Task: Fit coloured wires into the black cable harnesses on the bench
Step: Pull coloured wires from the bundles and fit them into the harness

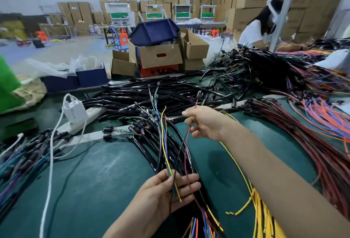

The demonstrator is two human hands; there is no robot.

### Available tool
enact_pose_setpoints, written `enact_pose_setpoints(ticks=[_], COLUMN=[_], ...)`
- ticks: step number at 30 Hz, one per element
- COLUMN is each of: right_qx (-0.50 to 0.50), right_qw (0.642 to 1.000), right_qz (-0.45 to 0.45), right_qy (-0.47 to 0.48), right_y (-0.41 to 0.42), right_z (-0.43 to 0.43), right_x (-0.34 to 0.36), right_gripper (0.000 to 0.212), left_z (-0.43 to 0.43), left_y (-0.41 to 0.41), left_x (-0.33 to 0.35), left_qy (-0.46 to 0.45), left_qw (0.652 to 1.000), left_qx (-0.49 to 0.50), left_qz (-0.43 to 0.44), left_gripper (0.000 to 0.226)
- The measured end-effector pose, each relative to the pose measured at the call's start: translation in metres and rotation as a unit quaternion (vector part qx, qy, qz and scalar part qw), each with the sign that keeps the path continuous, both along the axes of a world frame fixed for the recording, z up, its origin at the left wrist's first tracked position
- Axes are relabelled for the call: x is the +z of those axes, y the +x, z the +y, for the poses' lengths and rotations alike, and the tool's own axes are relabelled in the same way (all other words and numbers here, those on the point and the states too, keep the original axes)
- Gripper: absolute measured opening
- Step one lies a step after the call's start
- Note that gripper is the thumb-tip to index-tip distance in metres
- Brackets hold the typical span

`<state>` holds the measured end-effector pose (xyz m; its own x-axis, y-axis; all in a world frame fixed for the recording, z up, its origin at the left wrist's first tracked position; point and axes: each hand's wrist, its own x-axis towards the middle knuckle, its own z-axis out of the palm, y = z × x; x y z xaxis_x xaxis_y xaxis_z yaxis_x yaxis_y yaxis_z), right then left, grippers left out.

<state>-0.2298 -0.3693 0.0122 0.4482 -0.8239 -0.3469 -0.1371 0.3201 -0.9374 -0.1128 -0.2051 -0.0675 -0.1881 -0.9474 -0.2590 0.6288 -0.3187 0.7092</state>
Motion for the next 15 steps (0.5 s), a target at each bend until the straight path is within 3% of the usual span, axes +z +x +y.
enact_pose_setpoints(ticks=[7, 15], right_qx=[-0.039, 0.004], right_qw=[0.992, 0.981], right_qz=[0.071, 0.150], right_qy=[-0.092, -0.121], right_y=[-0.001, 0.033], right_z=[-0.019, -0.050], right_x=[-0.014, 0.017], right_gripper=[0.020, 0.019], left_z=[-0.002, 0.000], left_y=[0.003, 0.005], left_x=[-0.006, -0.005], left_qy=[0.010, 0.000], left_qw=[0.998, 0.999], left_qx=[0.019, -0.026], left_qz=[0.058, 0.025], left_gripper=[0.036, 0.033])
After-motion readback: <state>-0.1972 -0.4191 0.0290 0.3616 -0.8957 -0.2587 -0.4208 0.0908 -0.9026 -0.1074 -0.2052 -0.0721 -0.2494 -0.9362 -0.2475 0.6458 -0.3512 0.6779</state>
